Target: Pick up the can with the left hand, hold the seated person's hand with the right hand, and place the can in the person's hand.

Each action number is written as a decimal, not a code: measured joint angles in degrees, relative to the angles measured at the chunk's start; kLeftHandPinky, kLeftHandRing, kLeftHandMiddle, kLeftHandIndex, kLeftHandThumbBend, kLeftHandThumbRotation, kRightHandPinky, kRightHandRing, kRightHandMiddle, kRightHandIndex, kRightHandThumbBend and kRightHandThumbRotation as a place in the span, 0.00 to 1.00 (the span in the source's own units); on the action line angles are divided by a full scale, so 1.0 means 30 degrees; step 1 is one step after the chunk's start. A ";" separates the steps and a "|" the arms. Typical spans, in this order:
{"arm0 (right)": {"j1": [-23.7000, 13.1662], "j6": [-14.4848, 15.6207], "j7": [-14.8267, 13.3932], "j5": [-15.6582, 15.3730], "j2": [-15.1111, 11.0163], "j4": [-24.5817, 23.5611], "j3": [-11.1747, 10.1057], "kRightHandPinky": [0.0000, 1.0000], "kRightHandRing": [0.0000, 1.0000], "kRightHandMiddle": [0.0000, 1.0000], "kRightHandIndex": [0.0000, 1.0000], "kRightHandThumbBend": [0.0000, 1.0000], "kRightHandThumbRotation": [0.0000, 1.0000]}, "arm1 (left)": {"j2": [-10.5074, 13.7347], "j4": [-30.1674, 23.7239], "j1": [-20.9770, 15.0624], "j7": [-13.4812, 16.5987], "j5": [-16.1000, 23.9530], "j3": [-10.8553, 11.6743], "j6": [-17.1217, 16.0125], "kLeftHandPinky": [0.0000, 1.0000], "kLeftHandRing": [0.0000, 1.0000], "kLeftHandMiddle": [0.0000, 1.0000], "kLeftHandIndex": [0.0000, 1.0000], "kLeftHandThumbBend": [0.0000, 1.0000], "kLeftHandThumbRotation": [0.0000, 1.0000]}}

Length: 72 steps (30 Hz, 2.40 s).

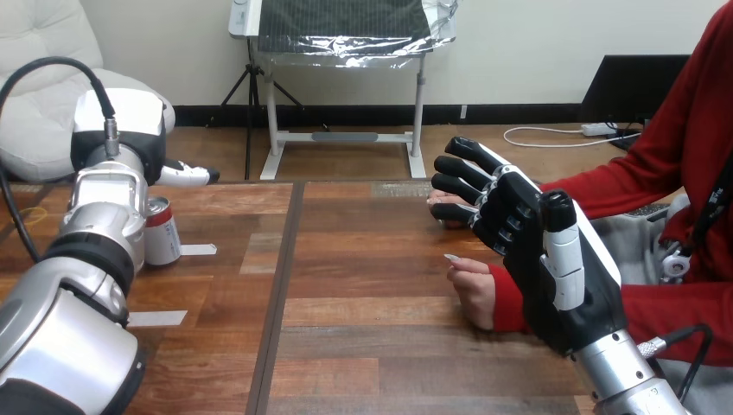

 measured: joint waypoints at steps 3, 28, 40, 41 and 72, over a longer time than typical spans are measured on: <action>0.0000 0.0000 0.0000 -0.0002 0.0000 -0.0001 0.0000 0.78 0.86 0.87 0.88 0.82 1.00 | 0.0003 0.0001 0.0000 -0.0125 0.0114 -0.0170 0.0020 0.93 0.93 0.94 0.92 0.76 0.82; 0.0000 -0.0007 0.0158 0.0021 -0.0041 -0.0013 -0.0016 0.75 0.85 0.86 0.87 0.86 1.00 | -0.0227 0.0011 0.0050 -0.0389 0.0104 -0.0411 0.0150 0.93 0.93 0.94 0.92 0.77 0.81; 0.0000 -0.0009 0.0488 0.0229 -0.0099 -0.0013 -0.0044 0.76 0.86 0.86 0.88 0.85 1.00 | -0.0241 0.0013 0.0154 -0.0392 0.0103 -0.0412 0.0148 0.91 0.92 0.93 0.91 0.77 0.83; 0.0000 -0.0017 0.0500 0.0234 -0.0100 -0.0013 -0.0043 0.76 0.86 0.86 0.88 0.85 1.00 | -0.0242 0.0013 0.0169 -0.0393 0.0103 -0.0412 0.0148 0.91 0.92 0.93 0.91 0.77 0.83; 0.0001 -0.0179 0.0525 0.0313 -0.0228 -0.0018 -0.0051 0.78 0.86 0.87 0.88 0.87 1.00 | -0.0398 0.0021 0.1279 -0.0564 -0.0307 -0.0333 0.0143 0.92 0.93 0.94 0.92 0.77 0.84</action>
